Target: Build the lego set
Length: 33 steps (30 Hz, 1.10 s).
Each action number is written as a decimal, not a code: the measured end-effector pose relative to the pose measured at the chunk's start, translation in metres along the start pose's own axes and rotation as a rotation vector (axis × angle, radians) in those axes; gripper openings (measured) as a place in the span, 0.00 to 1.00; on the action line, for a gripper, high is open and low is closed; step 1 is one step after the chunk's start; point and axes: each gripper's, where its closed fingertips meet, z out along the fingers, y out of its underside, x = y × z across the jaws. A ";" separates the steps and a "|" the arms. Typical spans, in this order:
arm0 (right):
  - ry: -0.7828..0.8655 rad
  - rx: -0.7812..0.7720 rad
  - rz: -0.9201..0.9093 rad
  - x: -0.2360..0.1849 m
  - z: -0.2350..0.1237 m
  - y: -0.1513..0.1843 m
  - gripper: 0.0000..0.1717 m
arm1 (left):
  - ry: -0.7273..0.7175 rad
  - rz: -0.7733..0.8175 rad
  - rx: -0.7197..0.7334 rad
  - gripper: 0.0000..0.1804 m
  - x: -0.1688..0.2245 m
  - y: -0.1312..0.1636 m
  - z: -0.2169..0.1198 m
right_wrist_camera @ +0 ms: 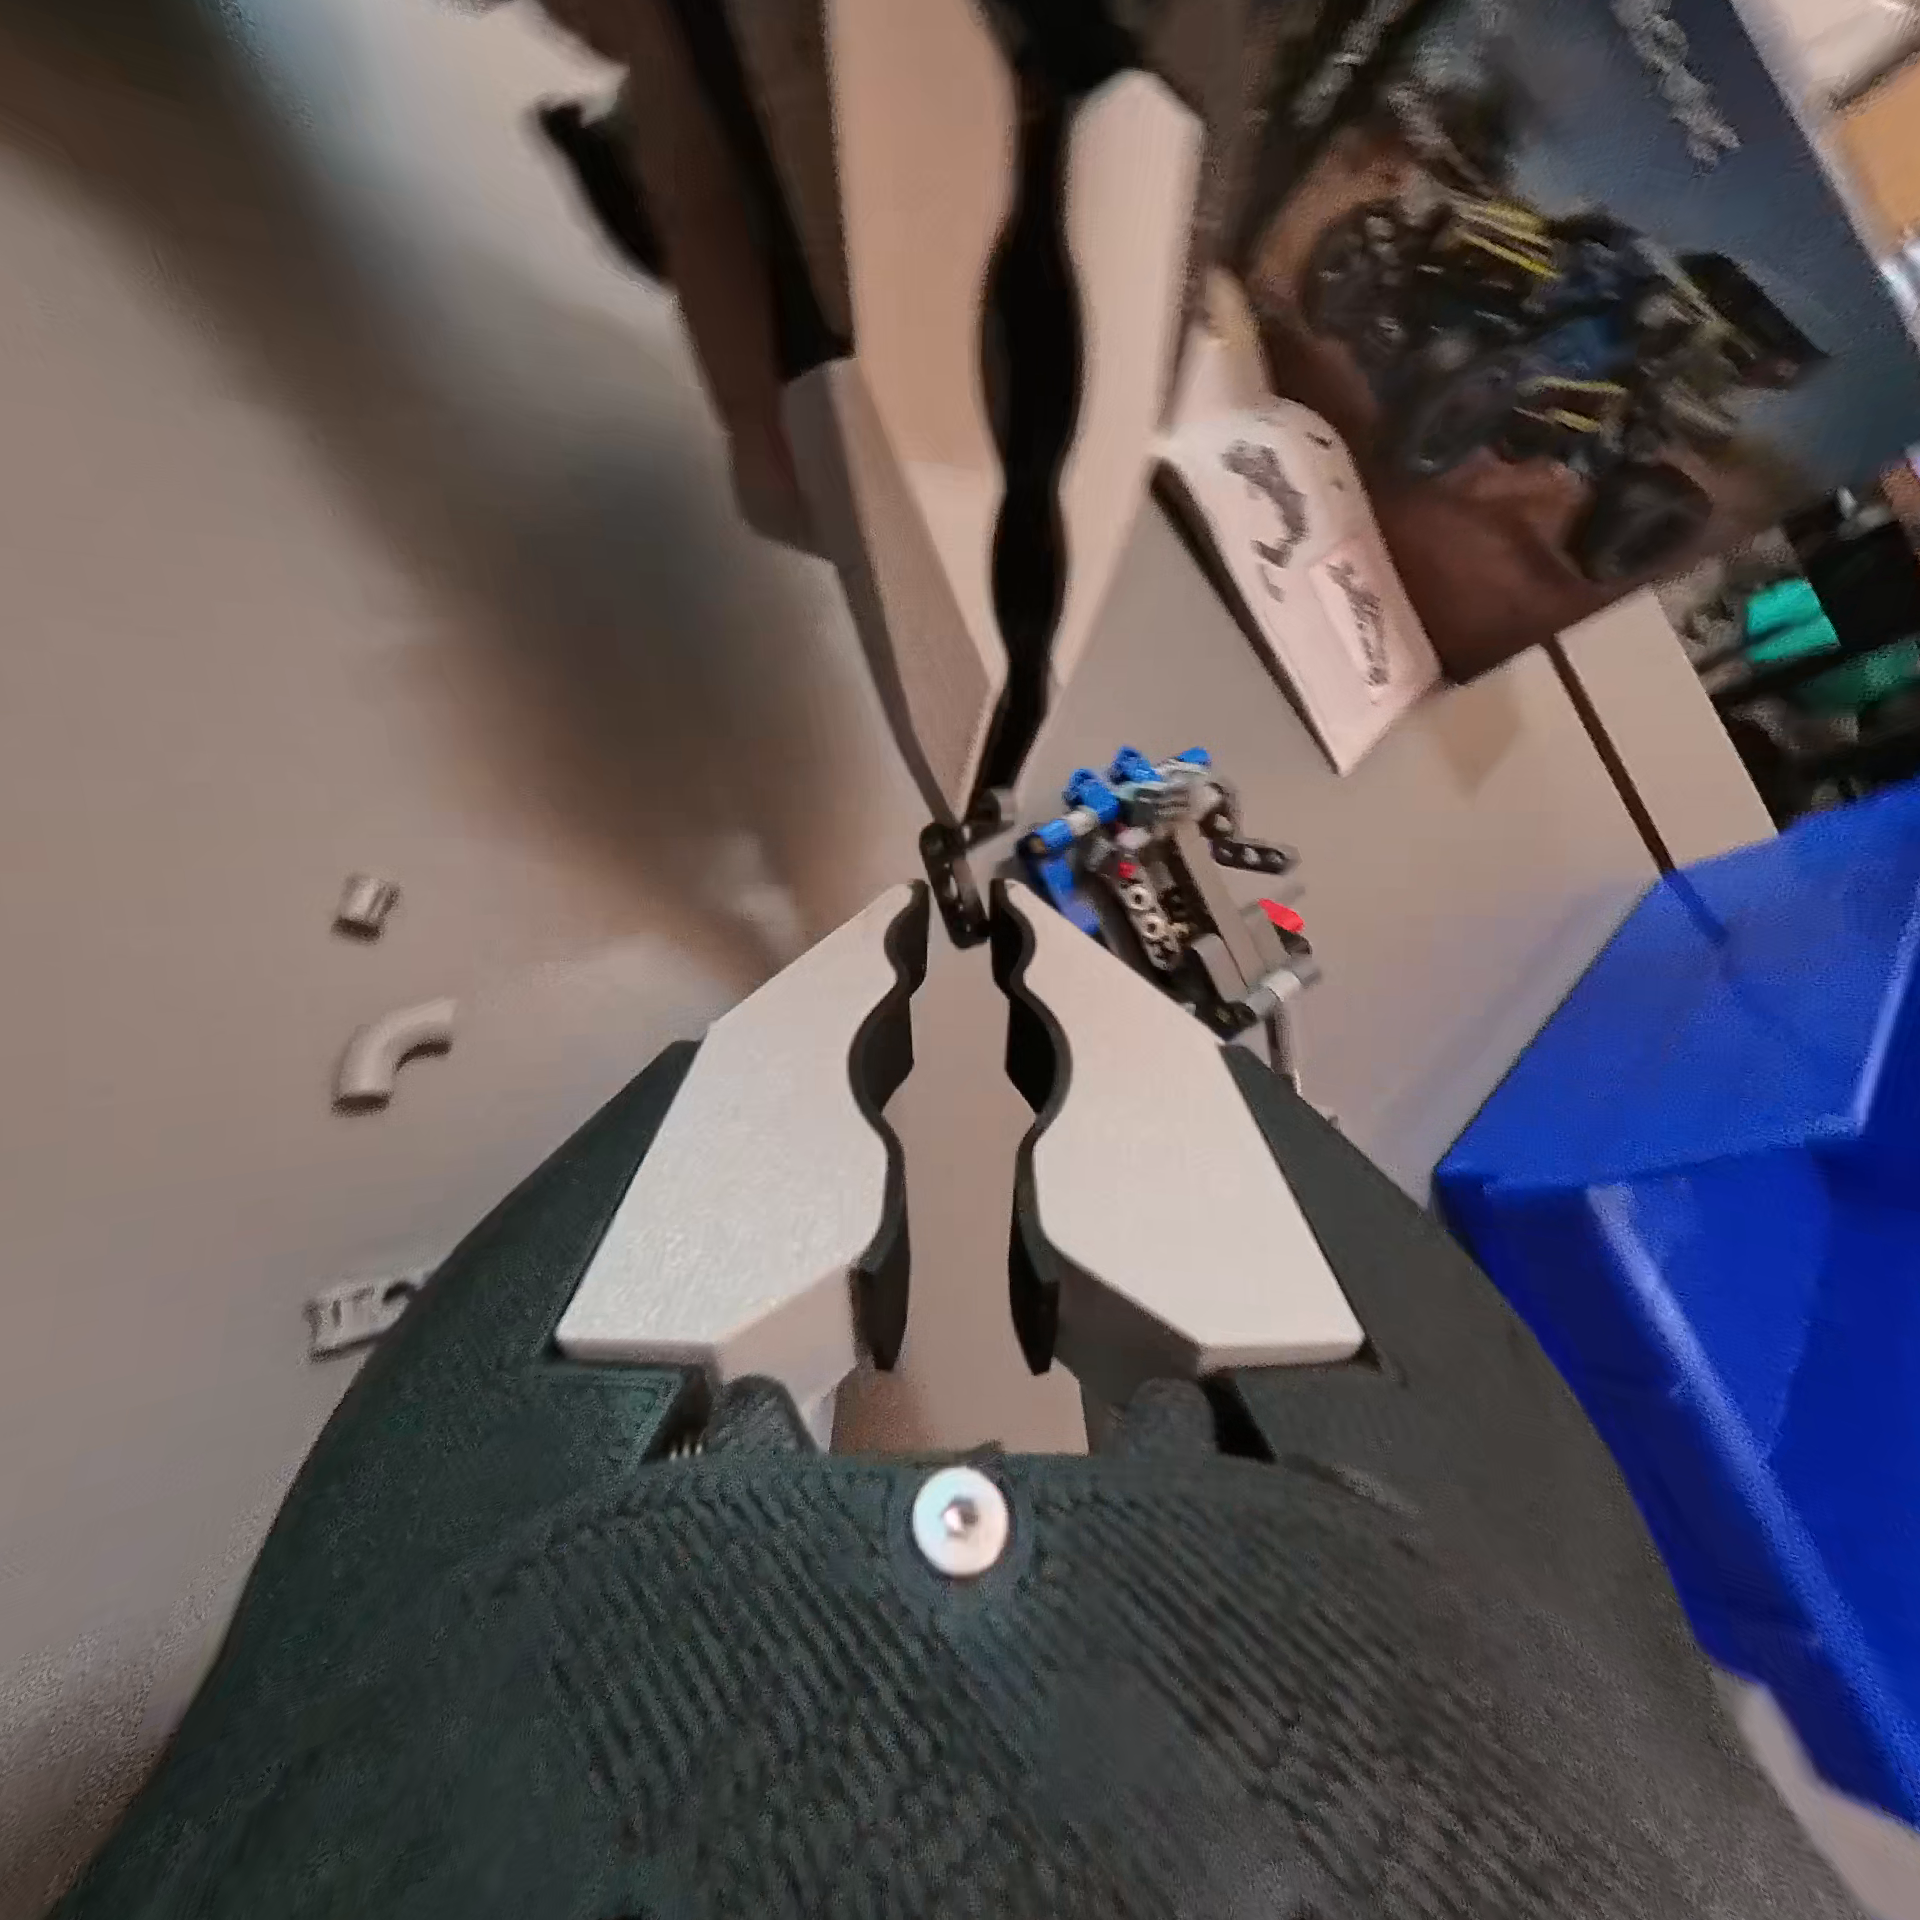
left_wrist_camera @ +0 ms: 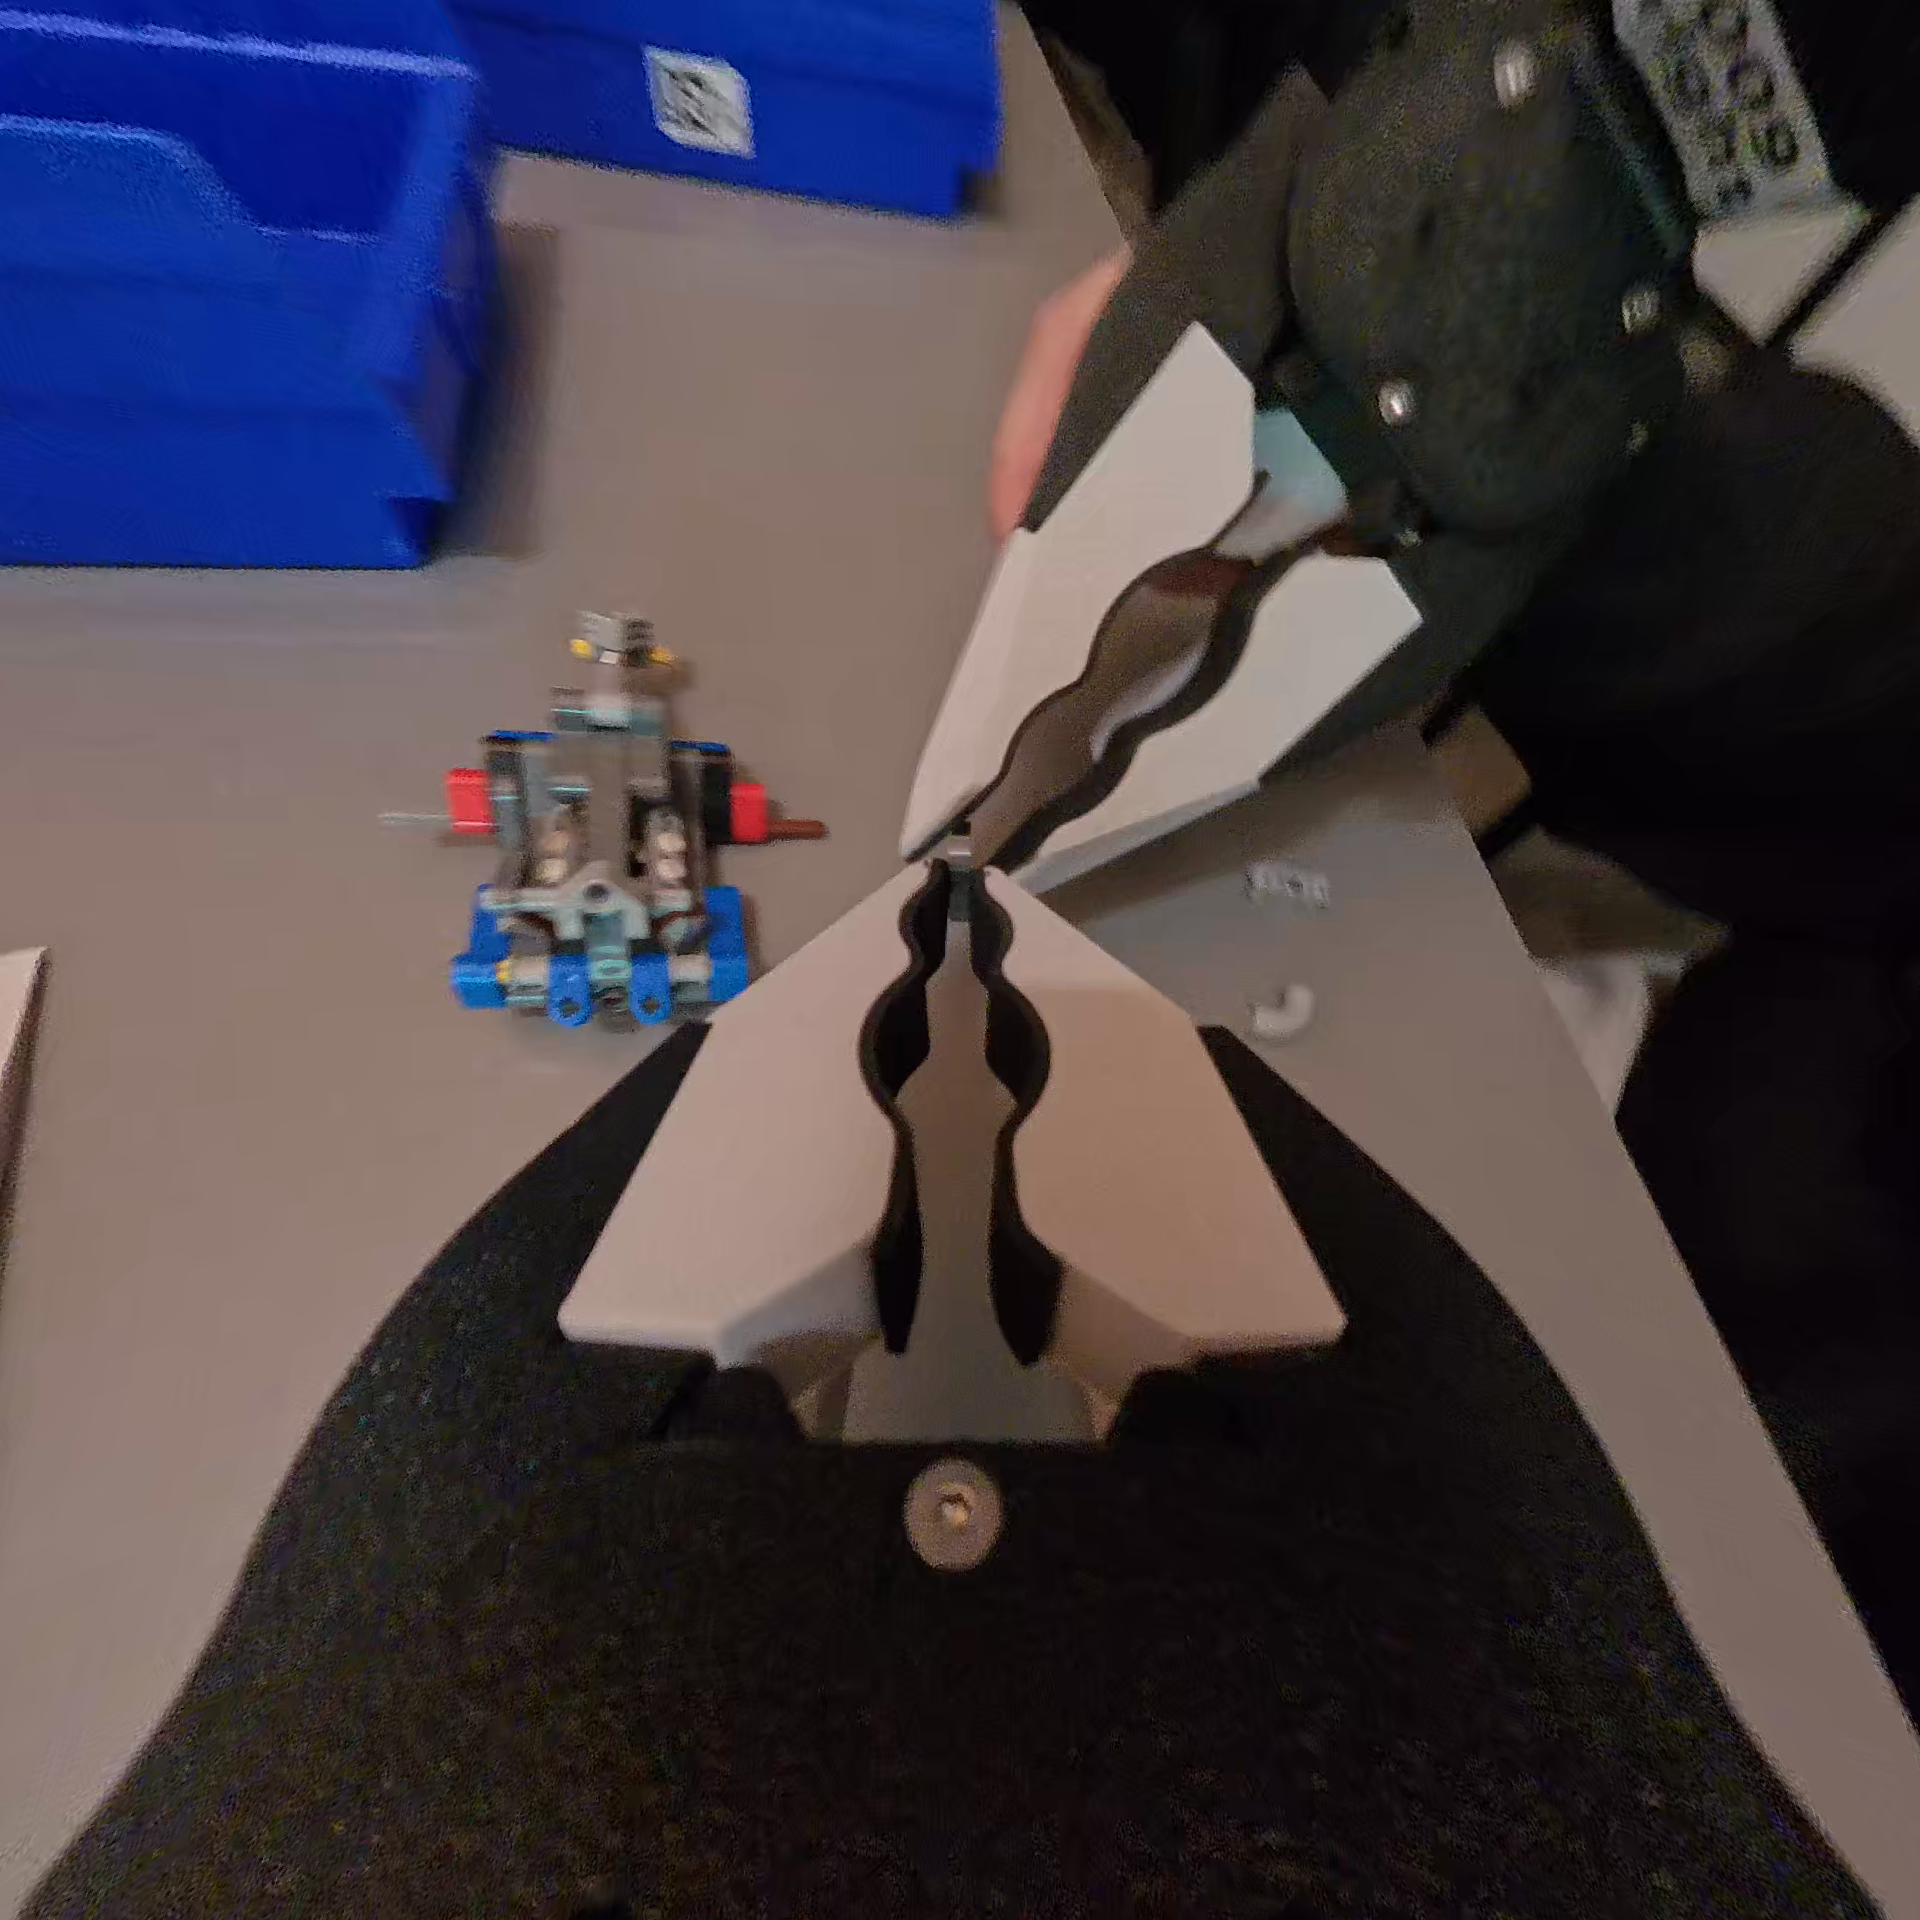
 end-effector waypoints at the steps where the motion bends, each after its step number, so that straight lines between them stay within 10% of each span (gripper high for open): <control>1: 0.034 0.025 0.075 0.008 -0.001 -0.001 0.08 | -0.042 -0.047 0.049 0.00 -0.007 -0.004 -0.003; 17: 0.460 0.118 0.306 0.039 -0.001 -0.027 0.09 | -0.190 -0.196 0.302 0.00 -0.027 -0.020 -0.014; 33: 0.450 0.156 0.209 0.035 0.016 -0.026 0.05 | -0.014 -0.472 0.290 0.00 -0.031 -0.011 -0.014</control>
